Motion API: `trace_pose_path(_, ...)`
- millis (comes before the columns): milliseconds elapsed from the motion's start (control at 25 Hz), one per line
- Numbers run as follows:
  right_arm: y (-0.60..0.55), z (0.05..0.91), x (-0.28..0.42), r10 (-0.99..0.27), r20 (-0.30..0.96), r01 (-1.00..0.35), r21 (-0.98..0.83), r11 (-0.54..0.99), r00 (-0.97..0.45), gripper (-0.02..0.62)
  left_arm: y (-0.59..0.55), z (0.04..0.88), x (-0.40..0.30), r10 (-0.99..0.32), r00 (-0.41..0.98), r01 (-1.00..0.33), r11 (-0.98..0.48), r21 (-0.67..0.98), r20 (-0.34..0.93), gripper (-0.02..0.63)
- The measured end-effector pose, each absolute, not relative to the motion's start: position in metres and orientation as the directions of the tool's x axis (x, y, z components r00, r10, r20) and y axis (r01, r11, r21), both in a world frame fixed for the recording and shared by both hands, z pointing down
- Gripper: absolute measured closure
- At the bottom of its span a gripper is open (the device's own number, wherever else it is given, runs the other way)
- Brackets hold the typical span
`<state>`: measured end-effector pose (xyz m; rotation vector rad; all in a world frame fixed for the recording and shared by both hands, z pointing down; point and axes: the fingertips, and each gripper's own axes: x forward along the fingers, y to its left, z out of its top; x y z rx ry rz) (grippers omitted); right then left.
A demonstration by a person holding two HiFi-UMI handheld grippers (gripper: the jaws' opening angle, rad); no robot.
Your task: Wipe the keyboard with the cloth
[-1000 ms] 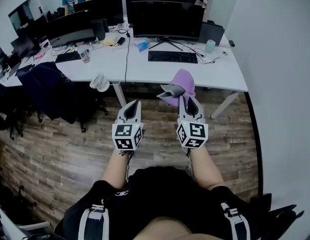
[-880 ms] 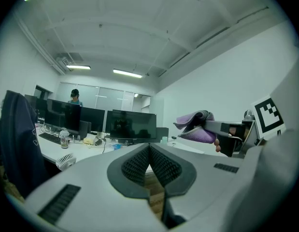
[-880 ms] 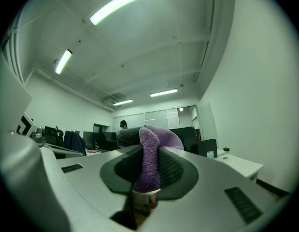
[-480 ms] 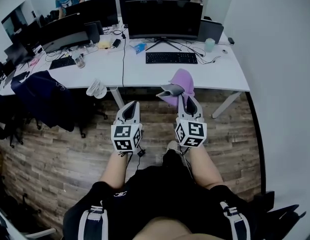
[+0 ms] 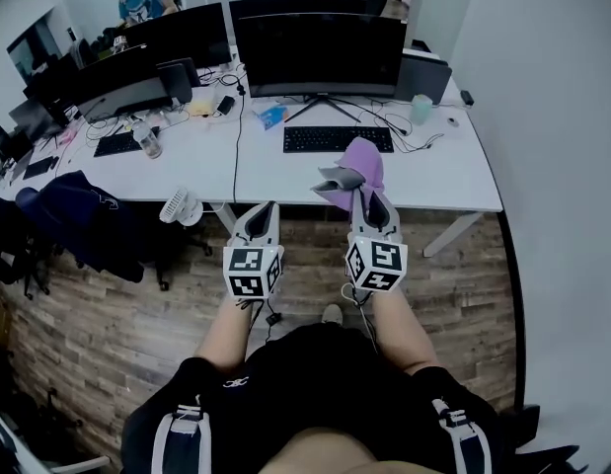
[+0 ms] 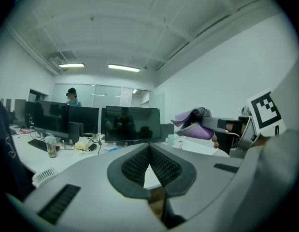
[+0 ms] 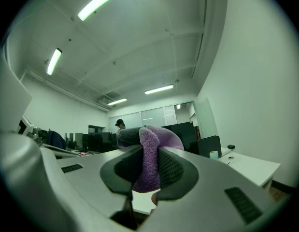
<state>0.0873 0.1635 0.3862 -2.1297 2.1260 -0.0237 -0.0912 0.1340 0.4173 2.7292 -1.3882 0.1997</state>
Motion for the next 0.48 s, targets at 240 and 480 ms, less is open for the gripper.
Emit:
trace_pose_path(240,0.096,0.388,0.130,-0.997,-0.061,-0.993,-0.107,0.048,-0.041,0.505,0.073,0.412,-0.042,-0.813,0.560,-0.824,-0.567,0.002,0.157,0.594)
trace_pose_path(480,0.045,0.395,0.158,-0.994,-0.042,-0.989,-0.104,0.102,-0.098,0.505,0.028,0.417,-0.006,-0.827,0.533,-0.840,-0.542,-0.003,0.180,0.595)
